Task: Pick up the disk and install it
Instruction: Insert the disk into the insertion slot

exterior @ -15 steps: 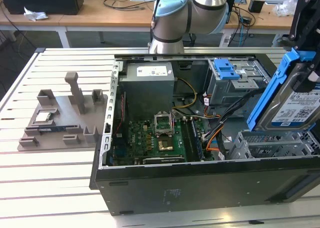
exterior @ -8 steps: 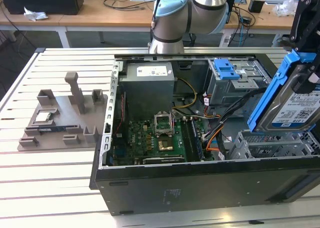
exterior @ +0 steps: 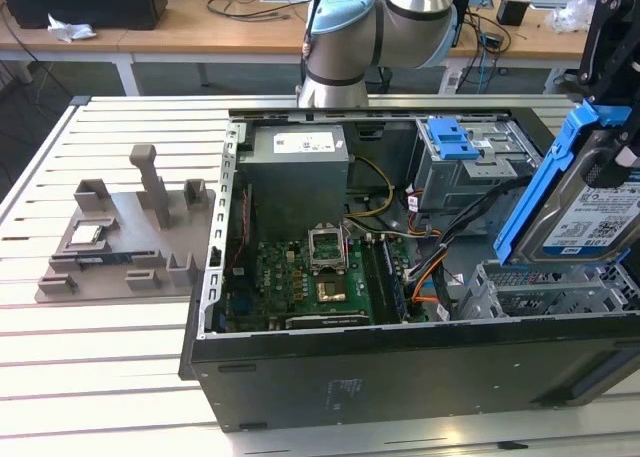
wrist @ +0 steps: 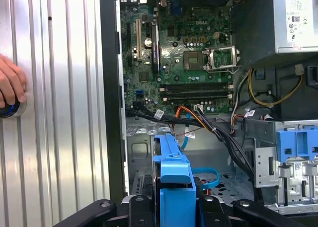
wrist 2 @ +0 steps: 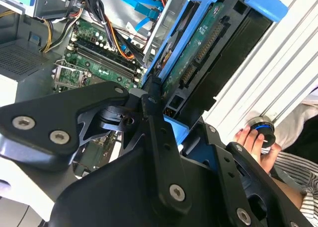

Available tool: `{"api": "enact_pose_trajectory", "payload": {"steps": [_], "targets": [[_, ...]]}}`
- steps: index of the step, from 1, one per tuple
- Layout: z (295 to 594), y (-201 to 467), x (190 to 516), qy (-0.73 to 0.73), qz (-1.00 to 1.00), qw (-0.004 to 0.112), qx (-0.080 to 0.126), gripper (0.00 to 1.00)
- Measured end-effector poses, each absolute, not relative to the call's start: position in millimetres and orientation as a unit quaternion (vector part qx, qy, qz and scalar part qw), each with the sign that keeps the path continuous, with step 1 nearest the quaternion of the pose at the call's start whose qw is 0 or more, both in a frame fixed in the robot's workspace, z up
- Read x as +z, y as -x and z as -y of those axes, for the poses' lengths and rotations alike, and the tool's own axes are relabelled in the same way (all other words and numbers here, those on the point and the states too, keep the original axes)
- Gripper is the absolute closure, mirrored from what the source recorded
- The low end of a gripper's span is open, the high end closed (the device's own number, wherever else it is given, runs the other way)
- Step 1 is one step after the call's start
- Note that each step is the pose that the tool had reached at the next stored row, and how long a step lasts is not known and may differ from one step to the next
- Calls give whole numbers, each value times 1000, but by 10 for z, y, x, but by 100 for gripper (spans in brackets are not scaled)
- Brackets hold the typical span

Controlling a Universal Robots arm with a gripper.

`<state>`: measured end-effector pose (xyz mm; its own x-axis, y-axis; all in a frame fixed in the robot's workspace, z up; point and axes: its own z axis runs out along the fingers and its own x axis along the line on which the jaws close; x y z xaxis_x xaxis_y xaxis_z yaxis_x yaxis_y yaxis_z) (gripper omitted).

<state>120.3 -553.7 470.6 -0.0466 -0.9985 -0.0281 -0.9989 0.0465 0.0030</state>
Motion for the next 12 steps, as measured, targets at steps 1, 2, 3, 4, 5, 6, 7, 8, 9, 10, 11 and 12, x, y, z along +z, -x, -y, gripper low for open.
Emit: {"api": "enact_pose_trajectory", "payload": {"steps": [1,2,3,4,5,6,7,8,9,10,11,12], "targets": [[5537,-1203,4703,690,-723,9,11,64],[5537,-1203,4683,690,-723,9,11,64],[5537,-1203,4667,690,-723,9,11,64],[5537,-1203,4661,690,-723,9,11,64],[5537,-1203,4654,690,-723,9,11,64],[5537,-1203,4647,690,-723,9,11,64],[5536,-1203,4636,690,-723,9,11,64],[5535,-1203,4629,690,-723,9,11,64],[5534,-1203,4625,690,-723,9,11,64],[5533,-1203,4619,690,-723,9,11,64],[5531,-1203,4613,690,-723,9,11,64],[5529,-1203,4606,690,-723,9,11,64]]}}
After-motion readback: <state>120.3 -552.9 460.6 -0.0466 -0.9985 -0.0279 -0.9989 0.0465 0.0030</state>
